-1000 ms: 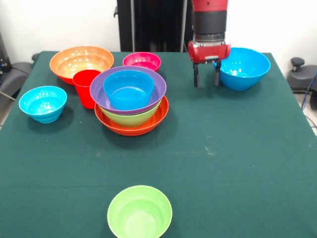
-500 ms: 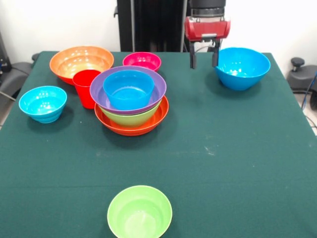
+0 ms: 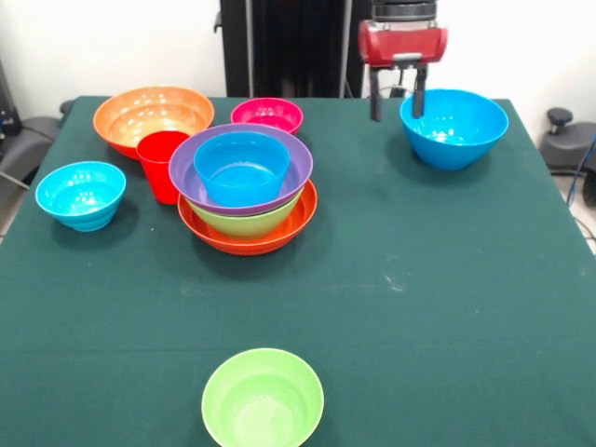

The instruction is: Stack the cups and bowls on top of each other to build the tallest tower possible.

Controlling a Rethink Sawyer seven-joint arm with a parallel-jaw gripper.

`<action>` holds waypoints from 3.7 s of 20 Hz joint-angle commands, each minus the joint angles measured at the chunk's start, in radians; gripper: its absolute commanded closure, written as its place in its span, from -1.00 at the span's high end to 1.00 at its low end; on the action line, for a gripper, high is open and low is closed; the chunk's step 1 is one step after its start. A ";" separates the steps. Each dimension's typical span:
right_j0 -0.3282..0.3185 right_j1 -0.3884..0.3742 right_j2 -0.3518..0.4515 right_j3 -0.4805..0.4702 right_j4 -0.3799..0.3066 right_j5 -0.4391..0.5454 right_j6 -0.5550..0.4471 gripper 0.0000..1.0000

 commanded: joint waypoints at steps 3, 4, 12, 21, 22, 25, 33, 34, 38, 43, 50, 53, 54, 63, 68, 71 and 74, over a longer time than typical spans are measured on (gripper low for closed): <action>0.180 0.091 -0.028 -0.059 0.051 0.013 0.122 1.00; 0.191 0.102 -0.037 -0.061 0.055 0.000 0.126 1.00; 0.213 0.257 -0.102 -0.131 0.053 -0.158 0.127 1.00; 0.128 0.173 -0.051 -0.064 0.006 -0.137 0.110 1.00; 0.114 0.130 -0.035 -0.038 0.005 -0.106 0.108 1.00; 0.085 0.027 0.000 0.026 0.010 -0.032 0.104 1.00; 0.086 0.033 0.012 -0.003 0.031 -0.003 0.090 1.00; 0.091 0.033 0.009 -0.002 0.032 -0.005 0.092 1.00; 0.099 0.053 -0.001 -0.012 0.030 -0.020 0.094 1.00; 0.143 0.217 -0.071 -0.092 0.021 -0.151 0.089 1.00; 0.232 0.408 -0.178 -0.155 0.052 -0.356 0.087 1.00; 0.276 0.463 -0.215 -0.159 0.089 -0.425 0.091 1.00; 0.283 0.474 -0.220 -0.160 0.096 -0.438 0.092 1.00; 0.327 0.536 -0.251 -0.169 0.152 -0.505 0.096 1.00; 0.331 0.532 -0.252 -0.168 0.148 -0.498 0.102 1.00; 0.332 0.520 -0.253 -0.160 0.149 -0.487 0.108 1.00; 0.334 0.507 -0.253 -0.150 0.148 -0.477 0.112 1.00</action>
